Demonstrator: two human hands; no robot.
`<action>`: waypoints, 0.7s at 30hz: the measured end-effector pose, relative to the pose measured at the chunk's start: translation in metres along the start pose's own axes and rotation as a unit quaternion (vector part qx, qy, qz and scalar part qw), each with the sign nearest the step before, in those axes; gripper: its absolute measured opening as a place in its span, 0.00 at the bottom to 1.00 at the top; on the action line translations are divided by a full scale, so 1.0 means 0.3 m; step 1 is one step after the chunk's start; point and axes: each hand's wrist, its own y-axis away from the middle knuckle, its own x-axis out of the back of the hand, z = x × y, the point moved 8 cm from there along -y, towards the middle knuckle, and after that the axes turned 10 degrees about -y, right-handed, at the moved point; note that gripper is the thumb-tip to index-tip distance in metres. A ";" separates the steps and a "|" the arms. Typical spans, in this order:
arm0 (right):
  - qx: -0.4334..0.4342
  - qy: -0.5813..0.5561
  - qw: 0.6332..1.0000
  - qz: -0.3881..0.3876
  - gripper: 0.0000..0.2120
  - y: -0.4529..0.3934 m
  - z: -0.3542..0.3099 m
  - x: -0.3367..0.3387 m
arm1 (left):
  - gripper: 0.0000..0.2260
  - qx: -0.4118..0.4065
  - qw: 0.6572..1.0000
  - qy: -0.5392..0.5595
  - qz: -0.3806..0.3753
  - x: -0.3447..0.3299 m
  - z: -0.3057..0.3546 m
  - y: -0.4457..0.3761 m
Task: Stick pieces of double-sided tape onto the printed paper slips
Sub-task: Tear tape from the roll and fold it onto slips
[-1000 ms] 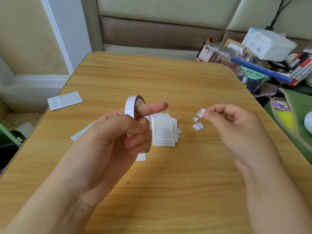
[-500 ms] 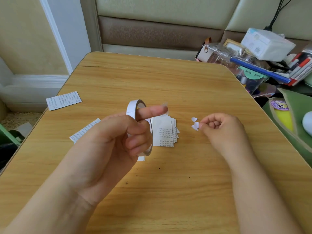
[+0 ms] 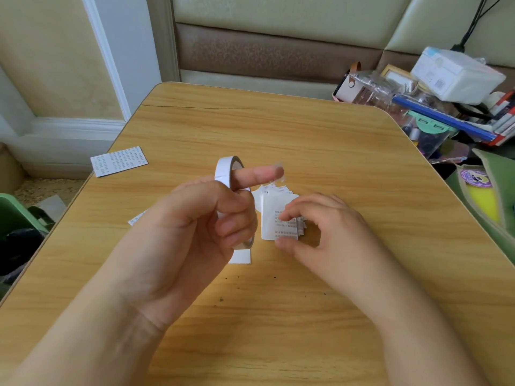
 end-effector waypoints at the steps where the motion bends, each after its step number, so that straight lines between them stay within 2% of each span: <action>1: 0.001 -0.024 0.999 0.023 0.11 0.002 -0.008 0.015 | 0.23 -0.007 1.000 -0.004 -0.007 -0.003 -0.012 0.001; 4: 0.025 -0.157 0.983 0.094 0.08 0.021 -0.056 0.070 | 0.23 -0.013 1.000 0.019 0.014 0.001 0.000 0.008; 6: 0.051 -0.243 0.963 0.106 0.08 0.034 -0.105 0.088 | 0.20 -0.016 0.998 0.057 0.030 0.004 0.000 0.016; 8: 0.081 -0.282 0.949 0.112 0.09 0.043 -0.148 0.099 | 0.19 -0.005 0.996 0.079 0.030 -0.002 0.001 0.019; 15: 0.093 -0.259 0.952 0.134 0.08 0.038 -0.157 0.116 | 0.18 0.020 0.999 0.034 0.007 -0.016 -0.003 0.023; 21: 0.128 -0.182 0.968 0.120 0.07 0.042 -0.176 0.122 | 0.14 0.029 0.999 -0.031 -0.003 -0.016 -0.012 0.019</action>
